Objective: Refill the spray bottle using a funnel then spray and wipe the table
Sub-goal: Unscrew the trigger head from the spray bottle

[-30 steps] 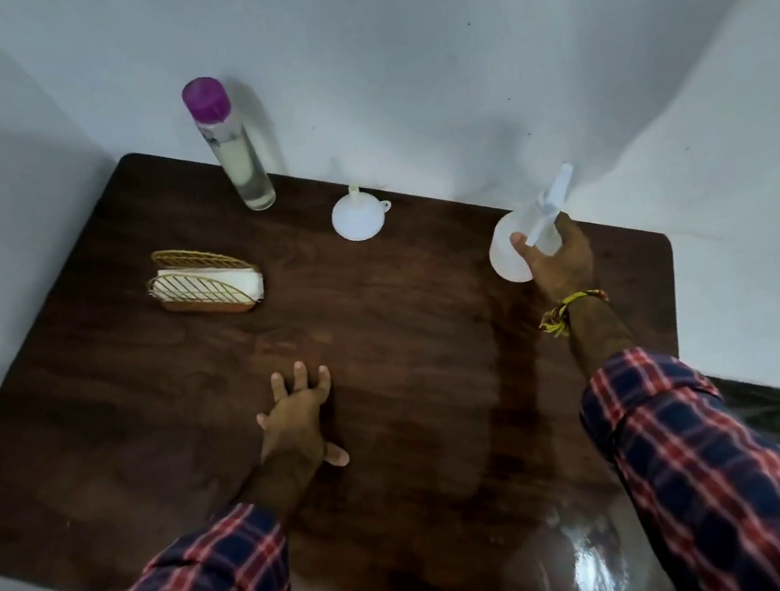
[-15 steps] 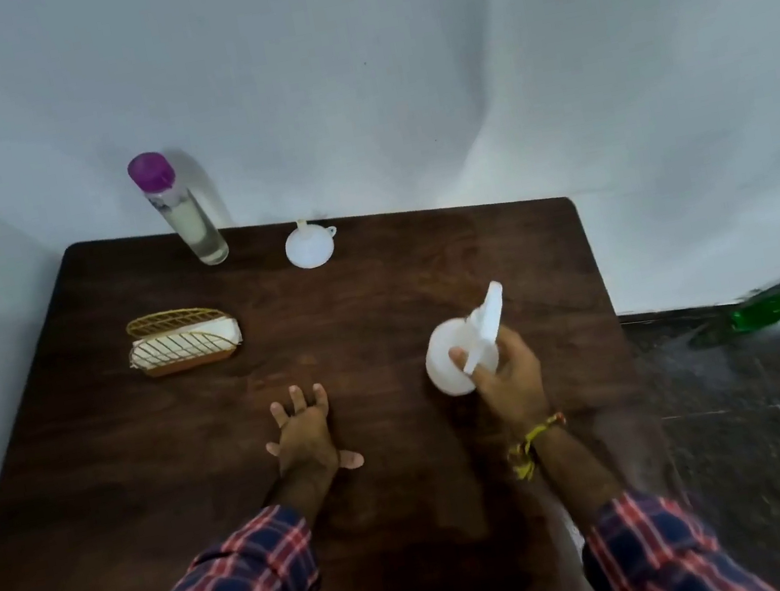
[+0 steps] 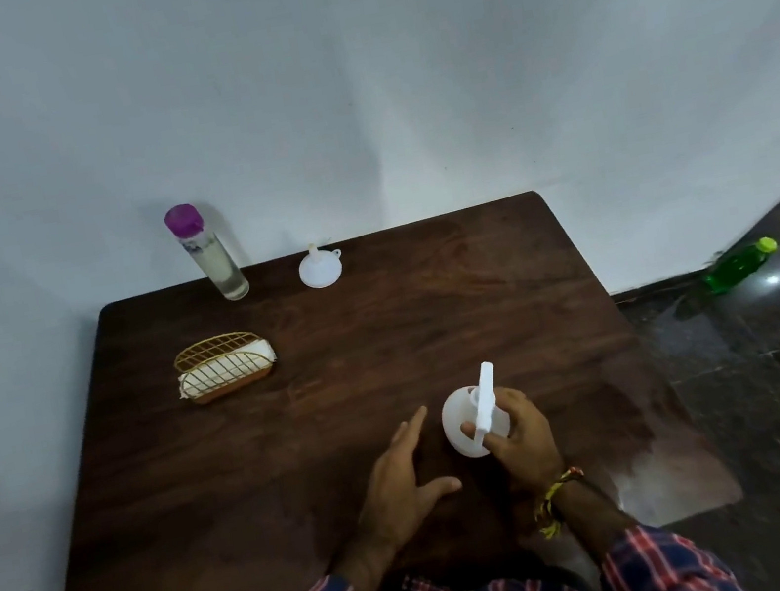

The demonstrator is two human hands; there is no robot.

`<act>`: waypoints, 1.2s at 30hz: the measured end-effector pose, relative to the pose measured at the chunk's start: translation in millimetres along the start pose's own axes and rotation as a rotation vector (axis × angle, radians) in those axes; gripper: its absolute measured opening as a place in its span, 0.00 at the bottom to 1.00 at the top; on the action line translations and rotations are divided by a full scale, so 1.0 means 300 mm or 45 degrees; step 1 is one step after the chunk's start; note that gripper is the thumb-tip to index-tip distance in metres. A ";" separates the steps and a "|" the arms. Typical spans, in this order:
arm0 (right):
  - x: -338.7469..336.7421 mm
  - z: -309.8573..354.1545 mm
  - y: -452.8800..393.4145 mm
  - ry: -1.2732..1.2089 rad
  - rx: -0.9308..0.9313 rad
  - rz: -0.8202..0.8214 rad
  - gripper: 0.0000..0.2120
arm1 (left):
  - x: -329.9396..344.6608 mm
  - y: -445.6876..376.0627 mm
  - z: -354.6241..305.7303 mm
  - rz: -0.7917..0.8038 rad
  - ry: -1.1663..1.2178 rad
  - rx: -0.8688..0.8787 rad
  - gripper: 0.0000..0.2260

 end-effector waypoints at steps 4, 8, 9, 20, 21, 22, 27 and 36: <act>-0.012 0.041 -0.016 0.043 -0.002 0.036 0.26 | -0.005 0.021 -0.118 0.099 0.214 0.104 0.46; -0.020 0.125 -0.027 0.120 -0.064 0.152 0.30 | -0.040 0.030 -0.226 -0.035 0.421 0.140 0.33; -0.025 0.148 -0.031 0.126 -0.098 0.141 0.28 | -0.053 0.034 -0.247 -0.122 0.454 0.137 0.27; -0.142 0.230 -0.076 -1.132 0.238 0.461 0.32 | -0.190 0.047 -0.374 -0.551 0.895 0.176 0.14; -0.132 0.240 -0.074 -1.170 0.251 0.478 0.33 | -0.191 0.046 -0.377 -0.560 0.935 0.163 0.13; -0.123 0.247 -0.074 -1.176 0.260 0.477 0.36 | -0.191 0.044 -0.377 -0.575 0.977 0.135 0.12; -0.106 0.264 -0.081 -1.243 0.273 0.570 0.35 | -0.197 0.024 -0.371 -0.500 1.249 -0.007 0.10; -0.114 0.331 -0.107 -0.585 -0.103 0.245 0.39 | -0.212 -0.002 -0.337 -0.479 1.673 -0.164 0.15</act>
Point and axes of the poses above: each hand's wrist, its own y-axis away from the middle knuckle, its own x-axis out of the palm, z = x × y, the point moved 5 cm from there along -y, towards the middle knuckle, and after that the axes turned 14 degrees about -x, right-handed, at the moved point
